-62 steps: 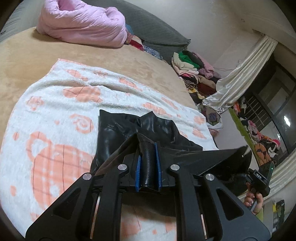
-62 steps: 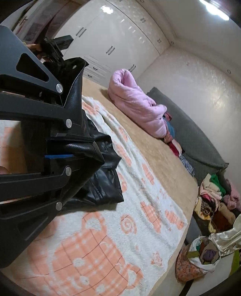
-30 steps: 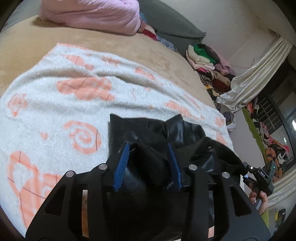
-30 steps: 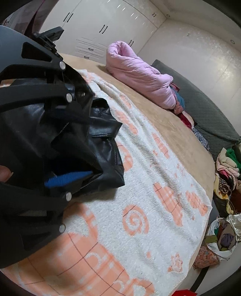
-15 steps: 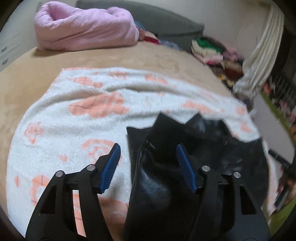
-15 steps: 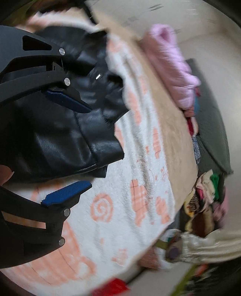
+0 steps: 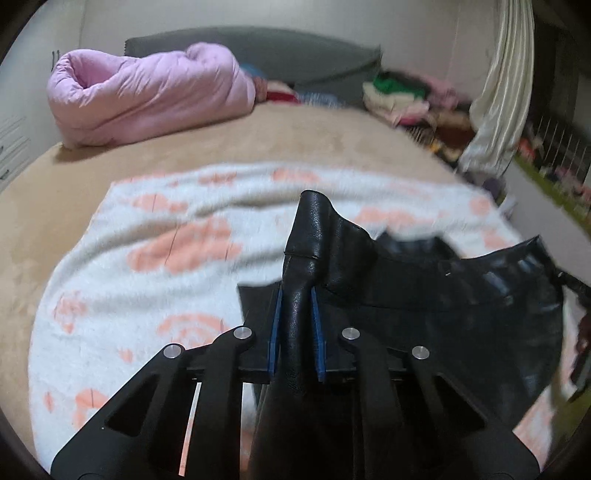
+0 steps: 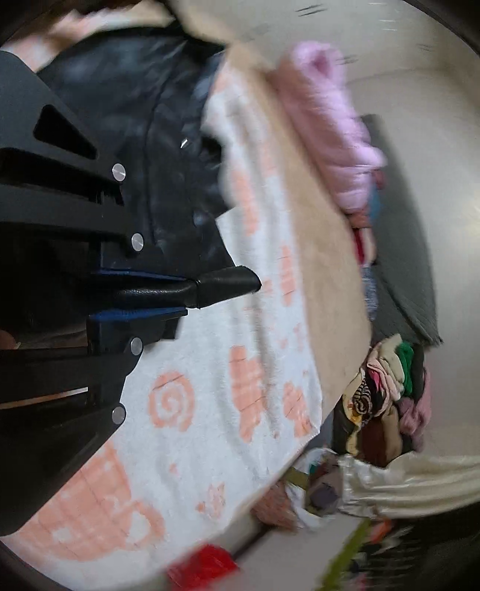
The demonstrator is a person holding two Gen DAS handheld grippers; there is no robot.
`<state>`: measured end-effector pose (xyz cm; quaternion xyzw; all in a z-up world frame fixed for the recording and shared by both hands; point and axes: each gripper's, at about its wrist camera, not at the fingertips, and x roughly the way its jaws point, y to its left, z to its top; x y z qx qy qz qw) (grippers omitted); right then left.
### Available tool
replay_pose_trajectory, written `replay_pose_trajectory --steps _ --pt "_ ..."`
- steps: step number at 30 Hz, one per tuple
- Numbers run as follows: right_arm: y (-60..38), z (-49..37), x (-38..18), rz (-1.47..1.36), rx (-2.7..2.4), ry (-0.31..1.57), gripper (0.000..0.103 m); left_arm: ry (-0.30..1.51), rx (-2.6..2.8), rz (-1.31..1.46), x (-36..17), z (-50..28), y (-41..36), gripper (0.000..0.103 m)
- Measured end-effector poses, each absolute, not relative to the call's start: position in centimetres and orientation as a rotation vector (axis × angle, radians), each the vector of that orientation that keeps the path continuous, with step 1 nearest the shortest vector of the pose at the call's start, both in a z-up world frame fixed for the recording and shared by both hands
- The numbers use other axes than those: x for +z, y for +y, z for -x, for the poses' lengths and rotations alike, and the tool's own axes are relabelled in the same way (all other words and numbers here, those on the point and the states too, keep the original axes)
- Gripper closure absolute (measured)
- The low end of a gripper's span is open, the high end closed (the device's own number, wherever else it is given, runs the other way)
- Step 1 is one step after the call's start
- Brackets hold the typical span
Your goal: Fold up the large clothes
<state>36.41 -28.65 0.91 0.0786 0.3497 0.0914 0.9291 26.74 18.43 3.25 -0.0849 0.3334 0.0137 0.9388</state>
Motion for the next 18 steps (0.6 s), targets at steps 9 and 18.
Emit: replay_pose_trajectory --steps 9,18 --pt "-29.1 -41.4 -0.8 -0.265 0.131 0.768 0.091 0.72 0.059 0.207 1.6 -30.4 19.5 0.096" --pt "-28.0 -42.8 -5.6 -0.21 0.047 0.867 0.087 0.825 0.065 0.252 -2.7 -32.2 20.3 0.091"
